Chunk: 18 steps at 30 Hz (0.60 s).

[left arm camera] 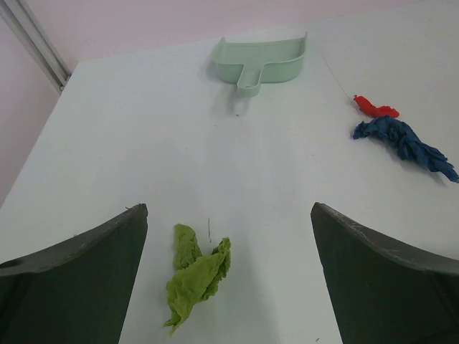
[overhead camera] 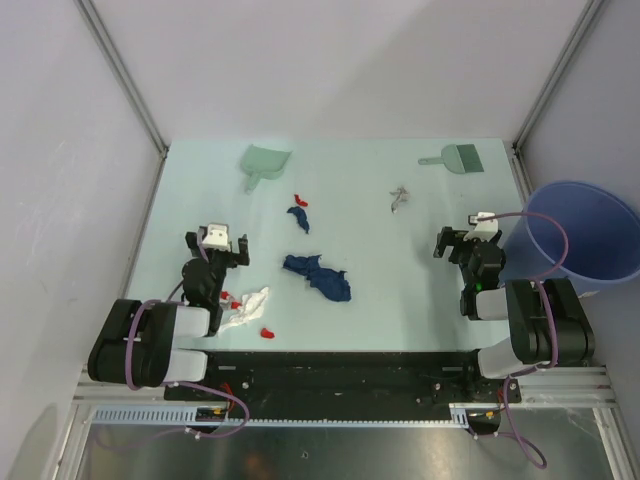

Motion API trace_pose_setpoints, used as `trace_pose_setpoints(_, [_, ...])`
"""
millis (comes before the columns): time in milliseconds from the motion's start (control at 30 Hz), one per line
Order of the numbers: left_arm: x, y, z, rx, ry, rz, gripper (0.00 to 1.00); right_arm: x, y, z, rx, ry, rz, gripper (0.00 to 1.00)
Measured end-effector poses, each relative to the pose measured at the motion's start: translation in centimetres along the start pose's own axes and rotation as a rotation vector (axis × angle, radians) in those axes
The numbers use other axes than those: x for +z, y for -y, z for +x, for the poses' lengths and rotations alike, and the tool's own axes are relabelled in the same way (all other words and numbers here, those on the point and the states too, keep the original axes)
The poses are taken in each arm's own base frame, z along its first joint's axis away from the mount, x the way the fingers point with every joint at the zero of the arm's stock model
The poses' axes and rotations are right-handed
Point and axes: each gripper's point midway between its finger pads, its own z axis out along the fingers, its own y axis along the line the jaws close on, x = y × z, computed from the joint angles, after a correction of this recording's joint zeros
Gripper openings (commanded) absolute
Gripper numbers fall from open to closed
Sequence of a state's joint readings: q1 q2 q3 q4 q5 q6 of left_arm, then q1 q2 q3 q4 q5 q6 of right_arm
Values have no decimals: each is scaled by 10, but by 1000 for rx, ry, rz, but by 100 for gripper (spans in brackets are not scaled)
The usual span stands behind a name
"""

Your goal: Sweep away the paper scraps from the table

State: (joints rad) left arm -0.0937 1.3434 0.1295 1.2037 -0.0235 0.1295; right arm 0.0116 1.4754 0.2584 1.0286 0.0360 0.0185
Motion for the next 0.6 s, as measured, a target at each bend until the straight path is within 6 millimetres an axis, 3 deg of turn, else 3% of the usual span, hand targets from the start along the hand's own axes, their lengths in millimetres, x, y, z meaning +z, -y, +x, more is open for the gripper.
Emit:
trace_pose_setpoints(167, [0,0,0,0,0,0,100,1,-12,2,-19,-27,-72,100])
trace_pose_setpoints(233, [0,0,0,0,0,-1,100,6,-21,-6,-42,-58,-121,100])
trace_pose_setpoints(400, [-1,1,-1,1,-1,10,100,28,-63,-72,-85,-40,-268,100])
trace_pose_setpoints(500, [2,9,-5,4,-31,59,100,32,-104,-109,-138,-48,-357,99])
trace_pose_setpoints(600, [19,16,-36,13,-28,123,100,36,-140,-144,-169,-82,-423,95])
